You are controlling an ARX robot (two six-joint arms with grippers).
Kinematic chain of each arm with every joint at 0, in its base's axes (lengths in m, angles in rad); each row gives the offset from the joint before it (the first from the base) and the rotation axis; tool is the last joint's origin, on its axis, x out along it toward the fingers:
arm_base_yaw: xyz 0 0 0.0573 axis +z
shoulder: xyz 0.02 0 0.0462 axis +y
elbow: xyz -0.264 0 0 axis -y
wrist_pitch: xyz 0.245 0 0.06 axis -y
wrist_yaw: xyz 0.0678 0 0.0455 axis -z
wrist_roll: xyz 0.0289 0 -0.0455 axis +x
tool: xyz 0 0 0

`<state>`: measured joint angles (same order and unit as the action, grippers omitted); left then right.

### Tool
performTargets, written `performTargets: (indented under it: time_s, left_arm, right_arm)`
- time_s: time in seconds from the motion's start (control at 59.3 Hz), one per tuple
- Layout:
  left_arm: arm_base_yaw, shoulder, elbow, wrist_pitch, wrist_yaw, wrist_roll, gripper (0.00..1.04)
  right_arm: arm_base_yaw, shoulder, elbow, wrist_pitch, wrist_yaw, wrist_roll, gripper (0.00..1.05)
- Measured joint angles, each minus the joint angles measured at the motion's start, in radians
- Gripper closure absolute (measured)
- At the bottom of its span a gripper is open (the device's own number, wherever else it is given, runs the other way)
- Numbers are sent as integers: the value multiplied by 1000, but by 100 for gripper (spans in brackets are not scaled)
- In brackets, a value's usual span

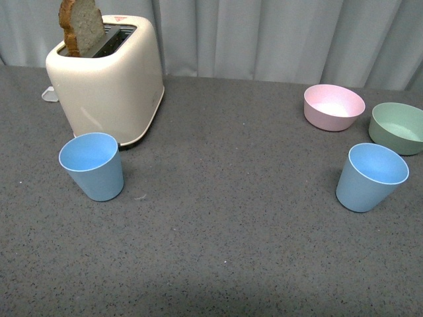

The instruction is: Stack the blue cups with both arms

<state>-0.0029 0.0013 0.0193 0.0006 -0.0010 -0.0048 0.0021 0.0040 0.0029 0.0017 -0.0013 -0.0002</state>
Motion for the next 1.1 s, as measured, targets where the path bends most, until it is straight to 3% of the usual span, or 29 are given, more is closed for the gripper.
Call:
performTargets:
  time_s: [1.097]
  left_arm:
    - [0, 0, 0, 0, 0, 0, 7]
  right_arm:
    - [0, 0, 0, 0, 0, 0, 10]
